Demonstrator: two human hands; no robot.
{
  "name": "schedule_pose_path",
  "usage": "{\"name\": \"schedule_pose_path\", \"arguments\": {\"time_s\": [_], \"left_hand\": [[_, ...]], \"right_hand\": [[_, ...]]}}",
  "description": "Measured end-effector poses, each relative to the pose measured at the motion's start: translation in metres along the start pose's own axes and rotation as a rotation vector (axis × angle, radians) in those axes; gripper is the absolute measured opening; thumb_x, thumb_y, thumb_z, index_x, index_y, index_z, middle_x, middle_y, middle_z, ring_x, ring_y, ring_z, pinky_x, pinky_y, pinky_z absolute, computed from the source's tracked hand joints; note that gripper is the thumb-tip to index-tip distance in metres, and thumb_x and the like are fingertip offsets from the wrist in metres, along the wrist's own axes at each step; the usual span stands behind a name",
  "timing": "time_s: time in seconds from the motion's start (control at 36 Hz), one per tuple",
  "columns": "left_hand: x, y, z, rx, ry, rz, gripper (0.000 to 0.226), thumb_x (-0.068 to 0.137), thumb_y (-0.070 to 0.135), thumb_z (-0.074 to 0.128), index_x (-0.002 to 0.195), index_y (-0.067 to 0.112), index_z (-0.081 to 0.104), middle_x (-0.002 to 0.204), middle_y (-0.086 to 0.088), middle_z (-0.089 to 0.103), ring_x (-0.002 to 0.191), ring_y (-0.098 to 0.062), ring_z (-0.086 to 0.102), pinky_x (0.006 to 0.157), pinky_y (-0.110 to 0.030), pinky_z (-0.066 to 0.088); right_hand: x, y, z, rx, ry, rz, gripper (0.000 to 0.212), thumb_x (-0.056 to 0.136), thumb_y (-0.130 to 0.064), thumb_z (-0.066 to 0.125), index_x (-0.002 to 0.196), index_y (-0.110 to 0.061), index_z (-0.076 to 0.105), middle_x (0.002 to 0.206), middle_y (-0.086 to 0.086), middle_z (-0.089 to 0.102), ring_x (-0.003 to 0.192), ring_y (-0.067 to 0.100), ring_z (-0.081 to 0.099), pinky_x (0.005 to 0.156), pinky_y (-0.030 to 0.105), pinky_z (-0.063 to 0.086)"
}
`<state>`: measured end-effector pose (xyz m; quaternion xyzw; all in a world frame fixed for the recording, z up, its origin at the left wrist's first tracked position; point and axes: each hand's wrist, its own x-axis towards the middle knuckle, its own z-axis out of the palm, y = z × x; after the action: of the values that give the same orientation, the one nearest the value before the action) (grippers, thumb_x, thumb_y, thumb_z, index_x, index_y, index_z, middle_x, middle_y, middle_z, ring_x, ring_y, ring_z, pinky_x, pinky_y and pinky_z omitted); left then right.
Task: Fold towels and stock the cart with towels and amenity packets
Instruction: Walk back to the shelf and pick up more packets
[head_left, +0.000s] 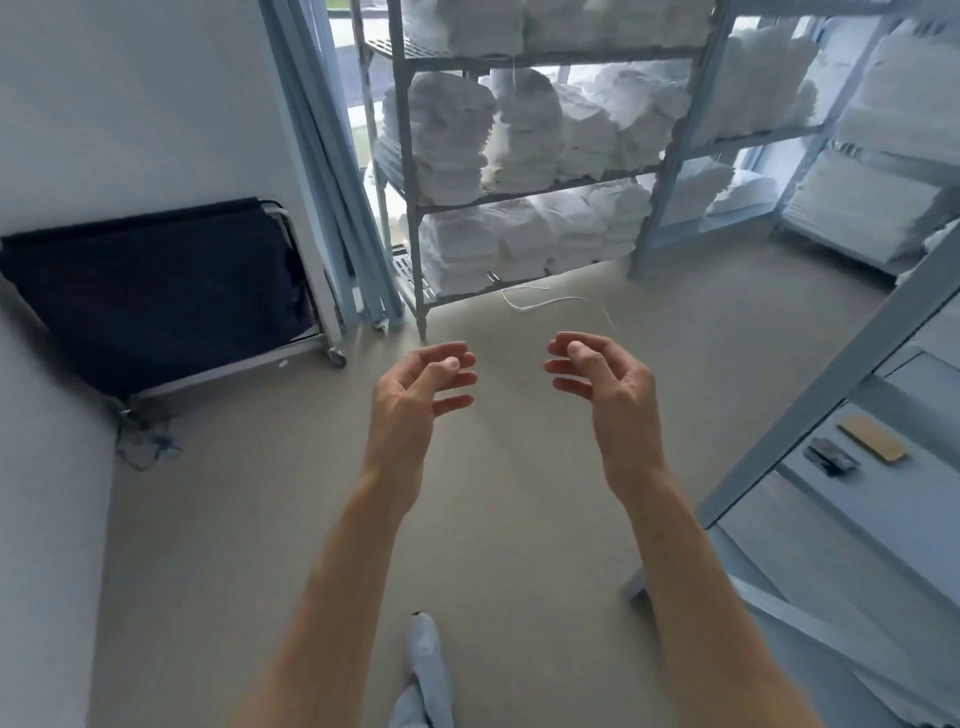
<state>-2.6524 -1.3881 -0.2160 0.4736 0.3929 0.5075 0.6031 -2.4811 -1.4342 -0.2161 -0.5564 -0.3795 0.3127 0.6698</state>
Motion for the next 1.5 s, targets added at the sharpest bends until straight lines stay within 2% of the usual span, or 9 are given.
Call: {"name": "schedule_pose_path", "arguments": {"time_s": [0.14, 0.33, 0.61, 0.83, 1.0, 1.17, 1.31, 1.5], "left_hand": [[0.125, -0.021, 0.020, -0.054, -0.067, -0.056, 0.021, 0.096, 0.005, 0.052, 0.102, 0.008, 0.072, 0.099, -0.011, 0.075, 0.091, -0.026, 0.071, 0.080, -0.037, 0.057], [0.276, -0.015, 0.072, -0.053, -0.230, -0.073, 0.021, 0.096, 0.006, 0.053, 0.104, 0.008, 0.072, 0.101, -0.012, 0.075, 0.091, -0.025, 0.071, 0.080, -0.035, 0.056], [0.413, -0.027, 0.164, -0.081, -0.388, -0.096, 0.021, 0.097, 0.001, 0.050, 0.105, 0.000, 0.070, 0.099, -0.017, 0.069, 0.089, -0.029, 0.068, 0.085, -0.045, 0.057], [0.517, -0.065, 0.251, -0.014, -0.451, -0.089, 0.021, 0.098, 0.003, 0.051, 0.106, 0.002, 0.070, 0.099, -0.014, 0.072, 0.090, -0.027, 0.069, 0.084, -0.042, 0.057], [0.611, -0.076, 0.332, 0.035, -0.463, -0.097, 0.023, 0.098, 0.004, 0.050, 0.109, -0.002, 0.069, 0.108, -0.024, 0.071, 0.092, -0.029, 0.069, 0.084, -0.043, 0.055], [0.678, -0.092, 0.408, 0.025, -0.484, -0.100, 0.023, 0.097, 0.004, 0.050, 0.108, -0.004, 0.069, 0.104, -0.023, 0.072, 0.089, -0.029, 0.071, 0.083, -0.041, 0.056], [0.714, -0.119, 0.472, 0.014, -0.577, -0.160, 0.022, 0.097, 0.005, 0.051, 0.104, 0.003, 0.071, 0.102, -0.019, 0.073, 0.092, -0.030, 0.070, 0.086, -0.044, 0.055], [0.774, -0.165, 0.575, -0.004, -0.784, -0.218, 0.022, 0.097, 0.004, 0.050, 0.101, 0.004, 0.071, 0.096, -0.015, 0.074, 0.088, -0.028, 0.071, 0.080, -0.037, 0.057]], "right_hand": [[0.104, 0.029, 0.015, -0.057, 0.081, 0.025, 0.019, 0.098, -0.012, 0.053, 0.103, -0.008, 0.072, 0.102, 0.011, 0.073, 0.088, 0.023, 0.070, 0.084, 0.038, 0.055], [0.237, 0.027, 0.025, -0.090, 0.224, -0.012, 0.018, 0.097, -0.015, 0.055, 0.099, -0.013, 0.072, 0.099, 0.006, 0.075, 0.089, 0.022, 0.070, 0.082, 0.034, 0.056], [0.365, 0.046, -0.017, -0.065, 0.448, 0.012, 0.020, 0.099, -0.009, 0.051, 0.100, -0.008, 0.072, 0.101, 0.012, 0.074, 0.089, 0.024, 0.070, 0.083, 0.036, 0.056], [0.493, 0.077, -0.067, -0.017, 0.502, -0.018, 0.021, 0.099, -0.011, 0.051, 0.103, -0.005, 0.071, 0.101, 0.012, 0.074, 0.091, 0.027, 0.070, 0.082, 0.034, 0.057], [0.604, 0.091, -0.118, 0.031, 0.498, 0.003, 0.021, 0.099, -0.011, 0.050, 0.102, -0.007, 0.071, 0.101, 0.011, 0.074, 0.089, 0.023, 0.070, 0.081, 0.033, 0.057], [0.681, 0.096, -0.176, 0.032, 0.551, 0.022, 0.021, 0.099, -0.009, 0.050, 0.102, -0.006, 0.070, 0.099, 0.012, 0.074, 0.088, 0.023, 0.070, 0.079, 0.032, 0.057], [0.724, 0.104, -0.219, 0.017, 0.627, 0.036, 0.023, 0.100, -0.008, 0.049, 0.106, -0.001, 0.069, 0.102, 0.016, 0.073, 0.088, 0.023, 0.069, 0.080, 0.033, 0.056], [0.779, 0.124, -0.282, 0.000, 0.846, 0.061, 0.022, 0.099, -0.006, 0.049, 0.105, 0.003, 0.068, 0.097, 0.015, 0.071, 0.087, 0.026, 0.067, 0.079, 0.035, 0.055]]}}
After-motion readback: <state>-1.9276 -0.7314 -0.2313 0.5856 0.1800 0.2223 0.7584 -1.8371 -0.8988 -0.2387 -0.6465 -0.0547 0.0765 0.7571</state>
